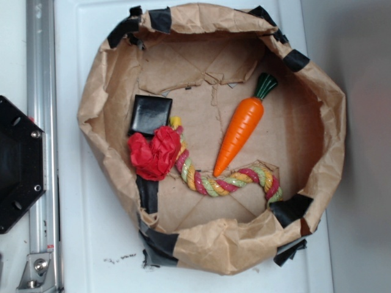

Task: Grab the black box.

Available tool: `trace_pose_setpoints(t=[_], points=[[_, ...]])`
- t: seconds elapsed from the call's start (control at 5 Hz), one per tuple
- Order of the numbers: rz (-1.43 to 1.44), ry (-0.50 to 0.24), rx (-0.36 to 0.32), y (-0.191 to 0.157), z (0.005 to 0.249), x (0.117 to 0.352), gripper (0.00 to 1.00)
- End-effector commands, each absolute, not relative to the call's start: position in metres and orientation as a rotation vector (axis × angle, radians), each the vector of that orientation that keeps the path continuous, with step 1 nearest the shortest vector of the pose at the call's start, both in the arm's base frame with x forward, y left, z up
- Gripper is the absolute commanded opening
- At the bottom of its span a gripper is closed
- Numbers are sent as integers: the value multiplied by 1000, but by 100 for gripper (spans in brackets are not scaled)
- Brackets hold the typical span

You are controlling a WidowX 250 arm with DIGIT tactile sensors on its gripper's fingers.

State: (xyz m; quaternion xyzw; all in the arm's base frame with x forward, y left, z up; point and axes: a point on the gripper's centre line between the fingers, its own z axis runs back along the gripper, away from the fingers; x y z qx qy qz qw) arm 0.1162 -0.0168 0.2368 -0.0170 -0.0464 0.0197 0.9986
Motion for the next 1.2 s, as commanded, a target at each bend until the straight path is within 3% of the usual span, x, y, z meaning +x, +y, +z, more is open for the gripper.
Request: trace_pose_setpoints(t=[0.0, 0.2, 0.4, 0.6, 0.8, 1.0], points=[[39, -93, -34, -17, 237, 116, 100], [78, -133, 41, 8, 234, 151, 100], [-89, -150, 34, 26, 216, 194, 100], [-216, -88, 40, 32, 184, 220, 100], [-342, 10, -56, 36, 131, 234, 100], [-422, 101, -98, 18, 99, 228, 100]])
